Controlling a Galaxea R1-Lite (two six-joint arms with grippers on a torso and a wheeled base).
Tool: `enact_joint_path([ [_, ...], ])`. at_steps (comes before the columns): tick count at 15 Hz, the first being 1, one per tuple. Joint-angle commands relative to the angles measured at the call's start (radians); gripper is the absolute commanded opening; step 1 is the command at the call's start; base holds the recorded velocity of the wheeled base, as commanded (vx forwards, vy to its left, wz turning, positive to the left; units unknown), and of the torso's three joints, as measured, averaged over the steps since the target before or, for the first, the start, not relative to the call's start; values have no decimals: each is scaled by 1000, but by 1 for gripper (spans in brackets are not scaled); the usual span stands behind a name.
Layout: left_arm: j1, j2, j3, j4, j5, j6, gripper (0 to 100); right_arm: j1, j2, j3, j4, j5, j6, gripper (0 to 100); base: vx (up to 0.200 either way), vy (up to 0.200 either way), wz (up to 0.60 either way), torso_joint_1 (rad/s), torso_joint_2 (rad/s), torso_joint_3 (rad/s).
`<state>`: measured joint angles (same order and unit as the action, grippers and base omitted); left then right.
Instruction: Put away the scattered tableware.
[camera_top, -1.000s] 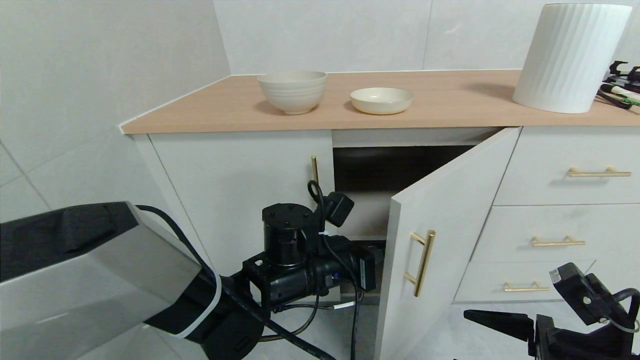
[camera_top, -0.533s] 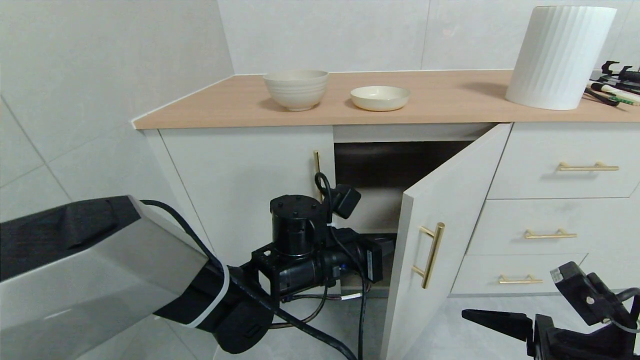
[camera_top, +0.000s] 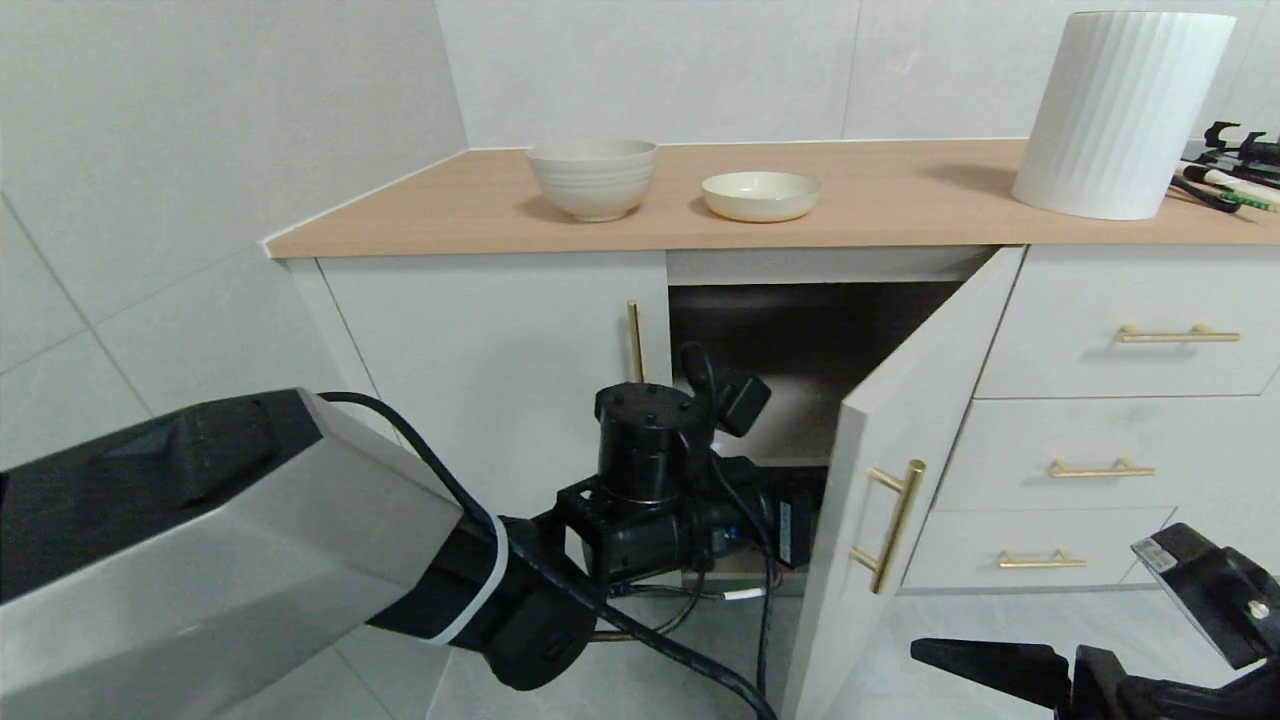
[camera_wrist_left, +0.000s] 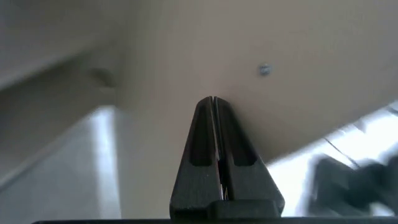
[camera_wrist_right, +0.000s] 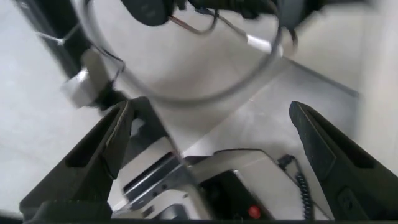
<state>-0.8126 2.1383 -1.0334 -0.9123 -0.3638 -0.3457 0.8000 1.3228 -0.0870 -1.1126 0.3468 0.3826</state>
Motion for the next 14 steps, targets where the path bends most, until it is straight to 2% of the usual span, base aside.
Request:
enact_joint_path([
  [1, -111, -57, -39, 58, -4, 7, 0, 50, -112, -19, 43, 1, 6, 100, 0, 0, 0, 0, 0, 0],
  [2, -201, -121, -19, 113, -3, 57, 0, 56, -200, -45, 120, 17, 7, 100, 0, 0, 0, 0, 0, 0],
  [4, -214, -175, 58, 115, -3, 114, 0, 54, -251, -76, 204, 38, 7, 100, 0, 0, 0, 0, 0, 0],
  [5, -140, -189, 113, 107, 0, 125, 0, 47, -258, -109, 275, 34, 7, 100, 0, 0, 0, 0, 0, 0],
  [7, -62, -212, 182, 73, 45, 123, 0, 31, -234, -115, 284, 32, 6, 100, 0, 0, 0, 0, 0, 0],
  [9, 33, -270, 302, -17, 171, 131, 0, -48, -154, -191, 292, 24, 4, 100, 0, 0, 0, 0, 0, 0],
  [10, 72, -301, 337, -48, 197, 146, 0, -116, -99, -244, 298, 24, 1, 100, 0, 0, 0, 0, 0, 0],
  [11, 128, -337, 369, -66, 209, 175, 0, -166, -33, -303, 304, 24, -1, 100, 0, 0, 0, 0, 0, 0],
  [12, 159, -363, 385, -66, 210, 197, 0, -188, 10, -346, 309, 24, -1, 100, 0, 0, 0, 0, 0, 0],
  [13, 228, -416, 417, -65, 212, 235, 0, -212, 104, -450, 338, 18, -1, 100, 0, 0, 0, 0, 0, 0],
  [14, 270, -446, 432, -63, 210, 246, 0, -214, 165, -528, 381, -3, -1, 100, 0, 0, 0, 0, 0, 0],
])
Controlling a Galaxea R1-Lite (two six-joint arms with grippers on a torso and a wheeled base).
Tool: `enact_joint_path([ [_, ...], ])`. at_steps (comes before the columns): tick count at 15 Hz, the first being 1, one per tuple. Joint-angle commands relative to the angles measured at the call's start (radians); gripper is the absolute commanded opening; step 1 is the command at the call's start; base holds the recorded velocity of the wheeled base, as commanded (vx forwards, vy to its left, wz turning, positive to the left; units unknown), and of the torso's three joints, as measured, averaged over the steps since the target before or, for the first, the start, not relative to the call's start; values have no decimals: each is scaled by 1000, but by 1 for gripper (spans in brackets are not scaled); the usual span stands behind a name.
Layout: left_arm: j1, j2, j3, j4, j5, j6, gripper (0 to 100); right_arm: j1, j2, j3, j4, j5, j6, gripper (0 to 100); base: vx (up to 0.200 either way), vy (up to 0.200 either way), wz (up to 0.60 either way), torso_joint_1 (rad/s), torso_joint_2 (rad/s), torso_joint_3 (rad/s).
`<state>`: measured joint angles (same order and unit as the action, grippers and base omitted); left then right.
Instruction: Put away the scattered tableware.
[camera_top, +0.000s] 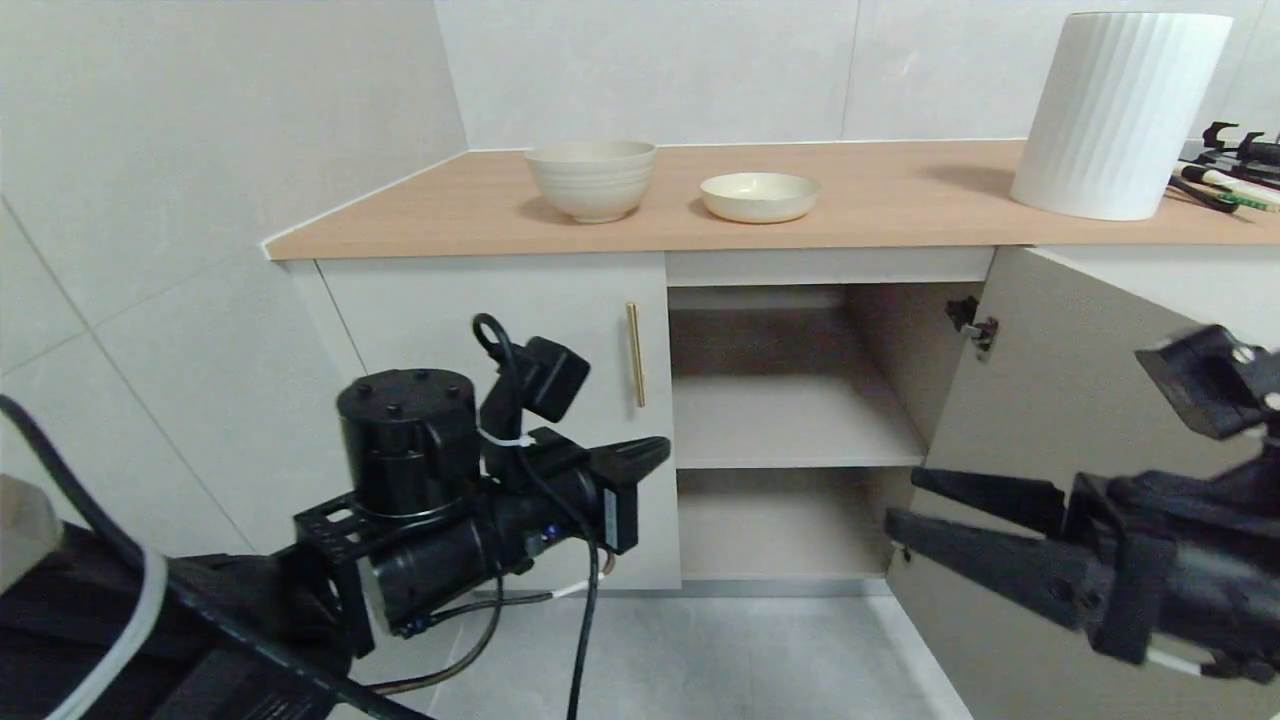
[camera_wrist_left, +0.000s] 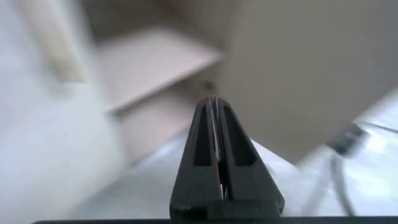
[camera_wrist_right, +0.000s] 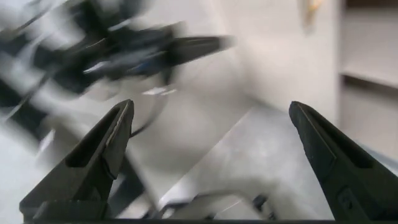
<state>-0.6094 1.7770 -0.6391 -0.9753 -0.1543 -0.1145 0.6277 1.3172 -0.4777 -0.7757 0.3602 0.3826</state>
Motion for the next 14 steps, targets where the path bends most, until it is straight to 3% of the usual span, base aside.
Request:
enact_joint_path([
  [1, 79, -99, 42, 0, 2, 15, 0, -46, 200, -176, 72, -27, -1, 100, 0, 0, 0, 0, 0, 0],
  [2, 128, -148, 62, 7, 1, 10, 0, -105, 292, -295, 181, -79, -8, 100, 0, 0, 0, 0, 0, 0],
  [3, 134, -153, 64, 9, 1, 9, 0, -109, 298, -305, 191, -86, -11, 100, 0, 0, 0, 0, 0, 0],
  [4, 211, -211, 78, 26, -7, -17, 0, -135, 344, -415, 297, -161, -76, 100, 0, 0, 0, 0, 0, 0],
  [5, 240, -231, 73, 46, -13, -42, 0, -132, 362, -472, 332, -231, -103, 100, 0, 0, 0, 0, 0, 0],
  [7, 272, -249, 61, 81, -39, -51, 0, -102, 387, -553, 388, -319, -117, 100, 0, 0, 0, 0, 0, 0],
  [8, 284, -263, 47, 122, -73, -53, 0, -74, 372, -601, 480, -391, -114, 100, 0, 0, 0, 0, 0, 0],
  [9, 284, -263, 36, 139, -77, -53, 100, -63, 333, -570, 493, -417, -106, 100, 0, 0, 0, 0, 0, 0],
  [11, 292, -255, 13, 145, -77, -70, 100, -59, 289, -510, 489, -425, -111, 100, 0, 0, 0, 0, 0, 0],
  [12, 292, -265, 9, 142, -79, -113, 100, -54, 250, -507, 497, -425, -111, 100, 0, 0, 0, 0, 0, 0],
  [14, 298, -278, 1, 139, -76, -123, 100, -54, 224, -512, 526, -422, -111, 100, 0, 0, 0, 0, 0, 0],
])
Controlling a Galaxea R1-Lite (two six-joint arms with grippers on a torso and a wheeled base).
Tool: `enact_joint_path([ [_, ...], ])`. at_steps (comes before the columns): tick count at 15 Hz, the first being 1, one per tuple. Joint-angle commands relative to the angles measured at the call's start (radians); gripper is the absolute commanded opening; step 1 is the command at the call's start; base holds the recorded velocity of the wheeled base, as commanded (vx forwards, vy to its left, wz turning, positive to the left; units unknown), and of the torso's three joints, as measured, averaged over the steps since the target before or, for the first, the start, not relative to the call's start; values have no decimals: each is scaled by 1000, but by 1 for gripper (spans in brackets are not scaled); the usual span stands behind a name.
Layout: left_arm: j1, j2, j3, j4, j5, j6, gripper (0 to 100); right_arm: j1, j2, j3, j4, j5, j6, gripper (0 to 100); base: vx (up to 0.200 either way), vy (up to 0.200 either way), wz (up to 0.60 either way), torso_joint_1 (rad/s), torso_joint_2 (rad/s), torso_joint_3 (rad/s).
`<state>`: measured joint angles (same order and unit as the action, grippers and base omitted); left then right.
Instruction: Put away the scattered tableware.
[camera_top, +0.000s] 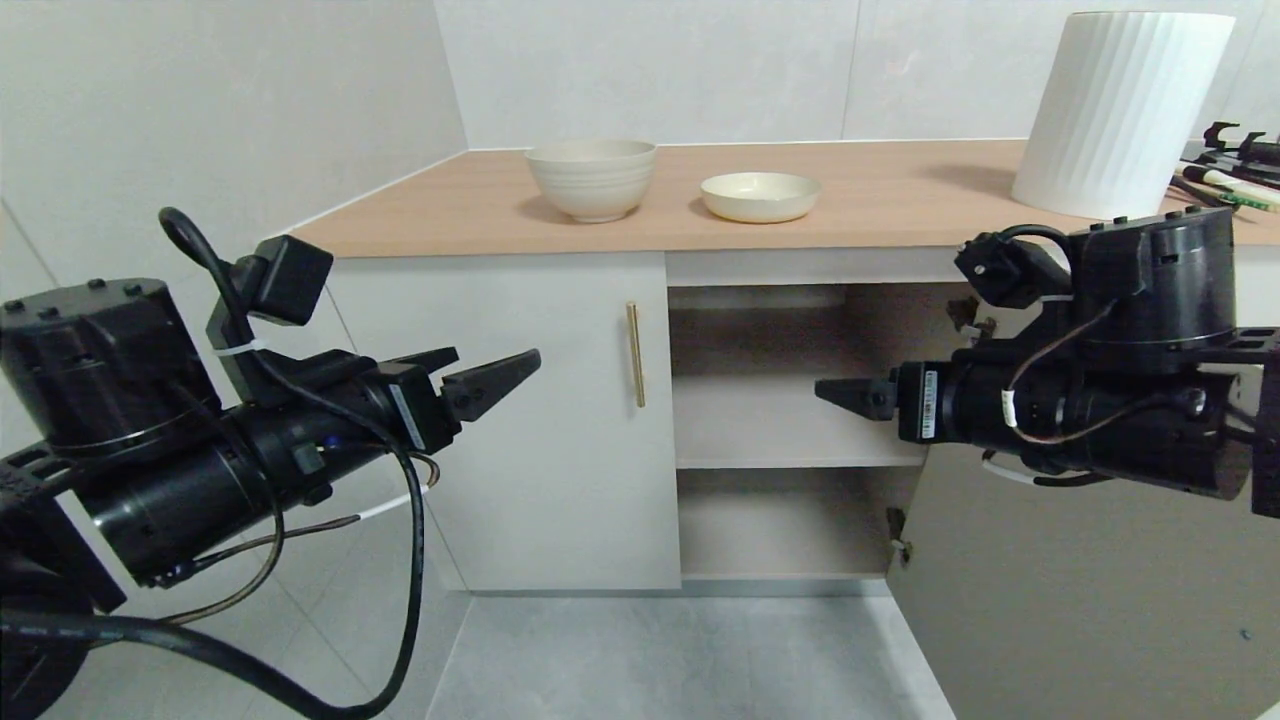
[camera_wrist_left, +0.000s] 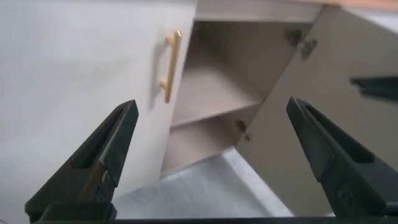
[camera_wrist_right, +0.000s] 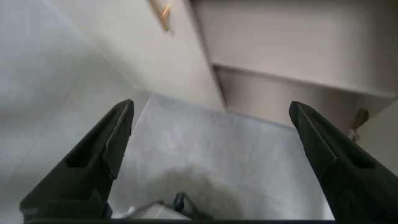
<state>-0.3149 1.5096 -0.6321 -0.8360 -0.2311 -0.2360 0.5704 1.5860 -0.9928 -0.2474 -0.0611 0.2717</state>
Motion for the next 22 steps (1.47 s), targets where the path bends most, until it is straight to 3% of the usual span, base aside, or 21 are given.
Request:
enact_joint_path([
  [1, 3, -22, -6, 3, 1, -2, 100, 3, -46, -1, 16, 4, 0, 100, 0, 0, 0, 0, 0, 0],
  [6, 0, -23, -4, 5, -2, -3, 100, 14, -44, 2, 17, 6, 3, 100, 0, 0, 0, 0, 0, 0],
  [9, 0, -23, -4, 1, -16, -37, 100, 14, -54, 6, 19, 6, 3, 100, 0, 133, 0, 0, 2, 3],
  [22, -26, -52, 2, 6, -16, -14, 100, 43, -161, 34, 36, 21, 41, 100, 0, 15, 0, 0, 0, 1],
])
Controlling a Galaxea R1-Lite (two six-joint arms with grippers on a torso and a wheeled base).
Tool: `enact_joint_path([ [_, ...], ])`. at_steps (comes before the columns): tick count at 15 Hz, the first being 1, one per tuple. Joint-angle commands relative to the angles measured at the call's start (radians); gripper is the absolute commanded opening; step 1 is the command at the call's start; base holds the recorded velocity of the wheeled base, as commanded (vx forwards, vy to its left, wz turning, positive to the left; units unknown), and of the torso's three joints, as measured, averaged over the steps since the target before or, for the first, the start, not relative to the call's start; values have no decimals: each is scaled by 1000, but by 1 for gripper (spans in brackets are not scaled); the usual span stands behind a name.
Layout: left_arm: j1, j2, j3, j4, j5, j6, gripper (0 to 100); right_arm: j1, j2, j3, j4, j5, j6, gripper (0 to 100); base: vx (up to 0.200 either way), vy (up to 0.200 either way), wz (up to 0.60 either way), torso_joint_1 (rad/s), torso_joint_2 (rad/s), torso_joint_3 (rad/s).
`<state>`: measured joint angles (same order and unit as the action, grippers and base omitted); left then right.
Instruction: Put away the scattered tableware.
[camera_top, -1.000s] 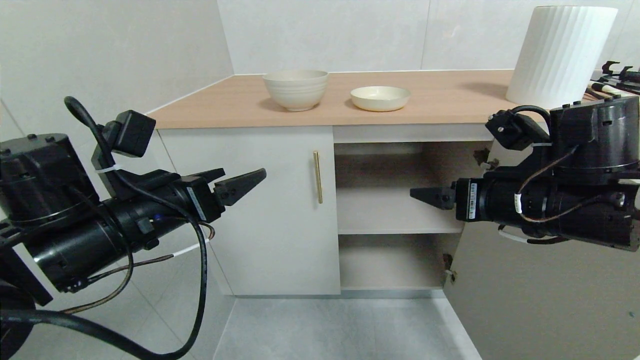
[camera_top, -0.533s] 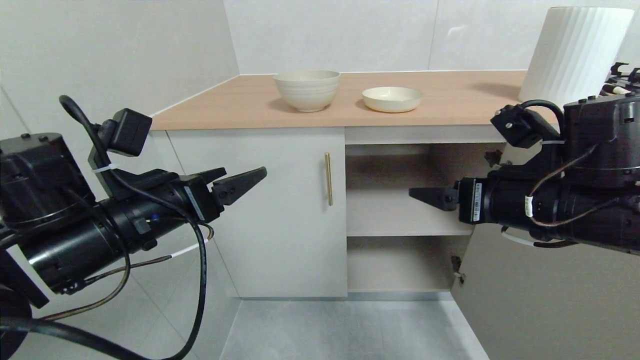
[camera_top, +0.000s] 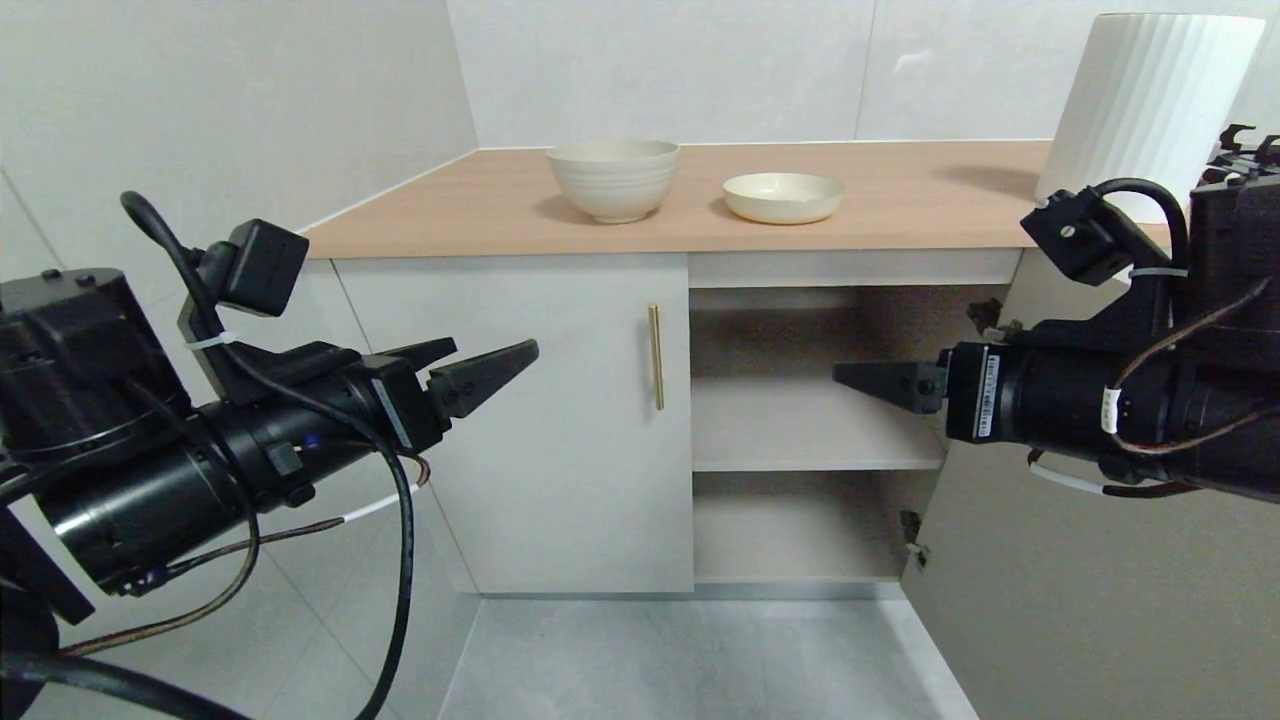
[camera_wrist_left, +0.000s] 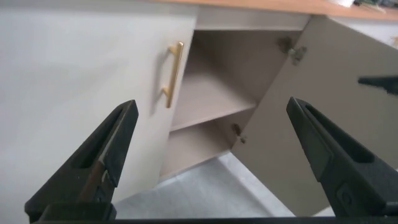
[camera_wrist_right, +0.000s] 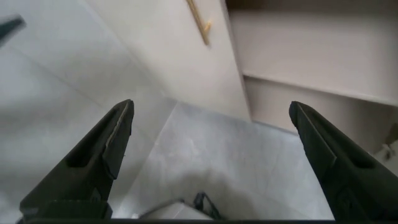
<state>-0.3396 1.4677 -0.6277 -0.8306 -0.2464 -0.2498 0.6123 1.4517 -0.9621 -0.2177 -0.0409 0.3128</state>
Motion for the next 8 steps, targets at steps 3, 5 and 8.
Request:
enact_joint_path([
  [3, -1, -12, -3, 7, -1, 1, 100, 1, -51, -4, 69, 21, 0, 100, 0, 0, 0, 0, 0, 0],
  [5, -1, -21, -6, 28, -1, 1, 100, 1, -63, -3, 70, 22, -1, 100, 200, 0, 0, -2, -2, 2],
  [8, -1, -32, -12, 53, -1, 0, 100, 10, -83, 0, 73, 27, -1, 100, 200, 0, 0, 6, -1, 4],
])
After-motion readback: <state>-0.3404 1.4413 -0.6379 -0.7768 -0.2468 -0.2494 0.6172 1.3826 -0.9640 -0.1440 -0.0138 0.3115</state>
